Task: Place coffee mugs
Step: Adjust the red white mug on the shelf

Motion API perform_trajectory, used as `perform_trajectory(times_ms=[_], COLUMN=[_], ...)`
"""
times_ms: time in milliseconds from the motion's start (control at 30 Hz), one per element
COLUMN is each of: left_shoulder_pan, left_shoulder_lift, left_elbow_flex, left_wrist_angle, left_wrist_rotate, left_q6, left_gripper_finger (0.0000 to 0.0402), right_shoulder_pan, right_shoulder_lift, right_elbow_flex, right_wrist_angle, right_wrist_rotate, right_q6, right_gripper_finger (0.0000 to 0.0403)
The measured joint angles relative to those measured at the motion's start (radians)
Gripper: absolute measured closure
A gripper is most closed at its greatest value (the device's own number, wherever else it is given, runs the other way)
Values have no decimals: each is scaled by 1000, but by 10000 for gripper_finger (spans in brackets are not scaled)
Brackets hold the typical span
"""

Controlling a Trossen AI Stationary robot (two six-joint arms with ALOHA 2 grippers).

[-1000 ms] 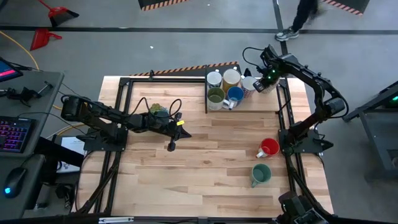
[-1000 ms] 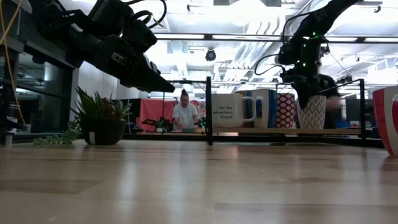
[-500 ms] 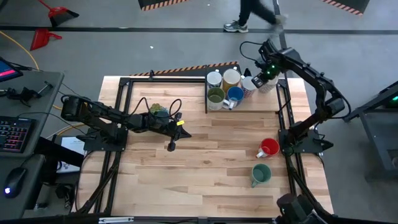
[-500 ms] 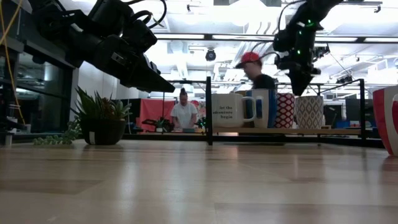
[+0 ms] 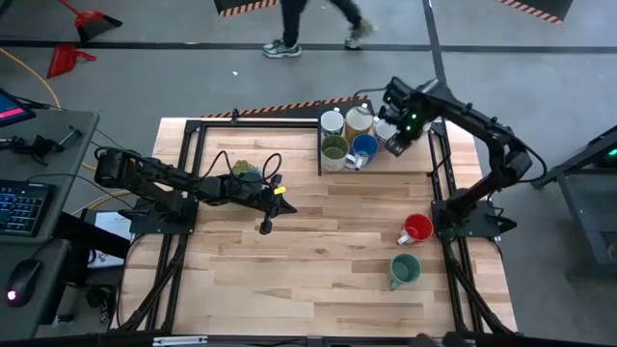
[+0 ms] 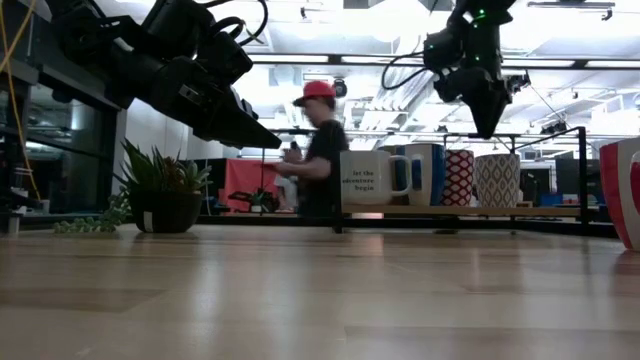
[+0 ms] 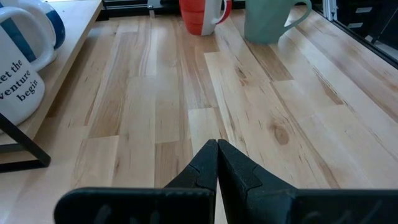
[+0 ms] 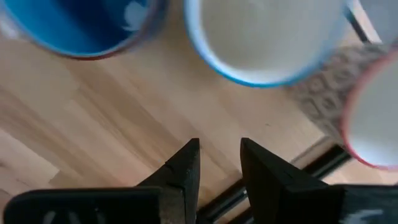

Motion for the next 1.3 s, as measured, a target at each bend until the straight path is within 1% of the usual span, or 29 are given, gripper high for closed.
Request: perform_trajectory(times_ms=[167, 300, 400, 533, 733, 1033, 1300], left_shoulder_pan=[0, 0, 0, 0, 0, 0, 0], left_shoulder_lift=[0, 0, 0, 0, 0, 0, 0], left_elbow_flex=[0, 0, 0, 0, 0, 0, 0], left_wrist_angle=[0, 0, 0, 0, 0, -1, -3], left_wrist_rotate=[0, 0, 0, 0, 0, 0, 0], left_q6=[0, 0, -1, 0, 8, 25, 26], left_gripper_finger=[402, 402, 402, 401, 401, 401, 402], right_shoulder_pan=[91, 121, 126, 126, 126, 125, 110], right_shoulder_lift=[0, 0, 0, 16, 74, 139, 143], right_elbow_flex=[-35, -35, -35, -35, -35, -35, -35], right_wrist_angle=[66, 131, 147, 147, 149, 183, 189], right_wrist_rotate=[11, 21, 40, 36, 25, 36, 82], right_q6=[-7, -6, -7, -7, -24, -52, -52], right_gripper_finger=[308, 308, 308, 308, 308, 308, 308])
